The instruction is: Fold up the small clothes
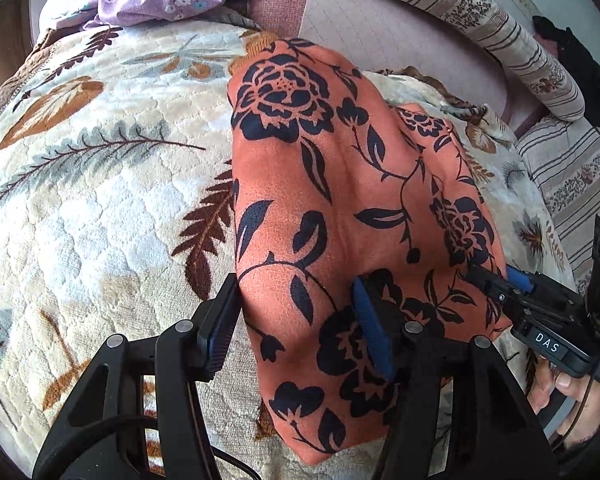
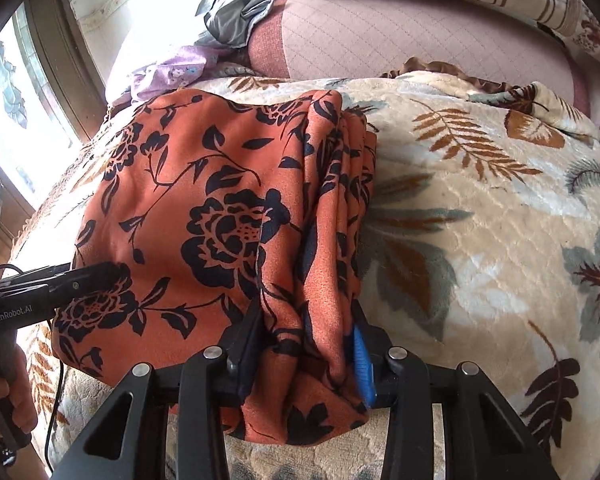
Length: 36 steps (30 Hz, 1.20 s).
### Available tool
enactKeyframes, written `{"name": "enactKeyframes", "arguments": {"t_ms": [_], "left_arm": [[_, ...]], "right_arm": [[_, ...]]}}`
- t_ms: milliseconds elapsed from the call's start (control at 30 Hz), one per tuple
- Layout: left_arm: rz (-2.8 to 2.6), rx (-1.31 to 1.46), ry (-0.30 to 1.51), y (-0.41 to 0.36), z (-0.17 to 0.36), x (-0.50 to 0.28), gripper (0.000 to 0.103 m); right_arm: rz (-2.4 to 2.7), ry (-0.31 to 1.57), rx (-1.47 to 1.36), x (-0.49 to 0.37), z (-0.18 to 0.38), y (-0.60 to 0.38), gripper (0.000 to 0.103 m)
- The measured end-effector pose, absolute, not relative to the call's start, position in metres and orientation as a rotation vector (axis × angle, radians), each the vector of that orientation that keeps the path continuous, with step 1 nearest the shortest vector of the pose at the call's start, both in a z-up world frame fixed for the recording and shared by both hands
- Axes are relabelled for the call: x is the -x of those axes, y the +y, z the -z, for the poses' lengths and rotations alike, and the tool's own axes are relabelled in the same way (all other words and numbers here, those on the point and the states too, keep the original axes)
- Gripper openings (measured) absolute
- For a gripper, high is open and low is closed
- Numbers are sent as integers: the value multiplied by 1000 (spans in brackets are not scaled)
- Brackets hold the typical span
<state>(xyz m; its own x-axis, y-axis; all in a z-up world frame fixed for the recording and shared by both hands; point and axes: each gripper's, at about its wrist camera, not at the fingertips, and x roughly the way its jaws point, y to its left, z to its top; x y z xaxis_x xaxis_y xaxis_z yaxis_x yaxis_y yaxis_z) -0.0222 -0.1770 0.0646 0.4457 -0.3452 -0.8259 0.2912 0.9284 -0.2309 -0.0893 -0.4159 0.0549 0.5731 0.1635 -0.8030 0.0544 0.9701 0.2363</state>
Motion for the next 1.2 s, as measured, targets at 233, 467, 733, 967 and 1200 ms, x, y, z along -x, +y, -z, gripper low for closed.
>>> {"name": "enactKeyframes", "arguments": {"t_ms": [233, 467, 733, 967, 1200], "left_arm": [[445, 9, 929, -185, -99, 55, 57], [421, -90, 973, -208, -70, 57, 57], [412, -121, 949, -213, -74, 69, 57], [402, -140, 953, -211, -71, 82, 57], [367, -165, 928, -215, -62, 87, 57]], "right_arm": [[-37, 926, -170, 113, -81, -415, 43], [-4, 938, -133, 122, -78, -414, 43], [15, 949, -147, 123, -70, -415, 44], [19, 917, -125, 140, -85, -410, 45], [44, 967, -174, 140, -54, -412, 52]]}}
